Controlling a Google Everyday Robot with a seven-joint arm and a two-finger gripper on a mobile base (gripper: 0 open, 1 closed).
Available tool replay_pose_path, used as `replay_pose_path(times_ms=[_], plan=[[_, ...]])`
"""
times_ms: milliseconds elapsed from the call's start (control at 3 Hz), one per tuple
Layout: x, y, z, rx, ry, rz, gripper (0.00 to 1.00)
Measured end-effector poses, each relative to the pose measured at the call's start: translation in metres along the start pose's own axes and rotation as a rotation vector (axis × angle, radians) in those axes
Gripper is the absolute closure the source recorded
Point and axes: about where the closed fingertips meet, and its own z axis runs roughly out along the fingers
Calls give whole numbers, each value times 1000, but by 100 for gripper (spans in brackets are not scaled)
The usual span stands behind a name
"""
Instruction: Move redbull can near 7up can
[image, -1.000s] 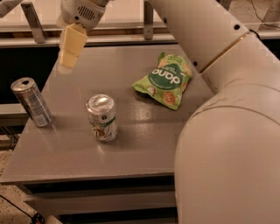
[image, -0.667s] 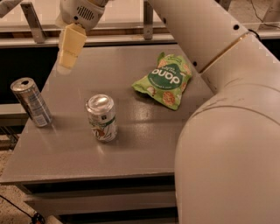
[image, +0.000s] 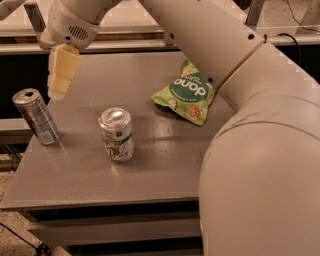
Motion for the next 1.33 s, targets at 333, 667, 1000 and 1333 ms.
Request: replay_pose_path(times_ms=[333, 667, 1000, 1333], plan=[[-17, 6, 28, -36, -34, -55, 0], [-28, 14, 46, -77, -31, -87, 0], [-26, 28, 56, -118, -2, -72, 16], [-21, 36, 62, -149, 23, -49, 40]])
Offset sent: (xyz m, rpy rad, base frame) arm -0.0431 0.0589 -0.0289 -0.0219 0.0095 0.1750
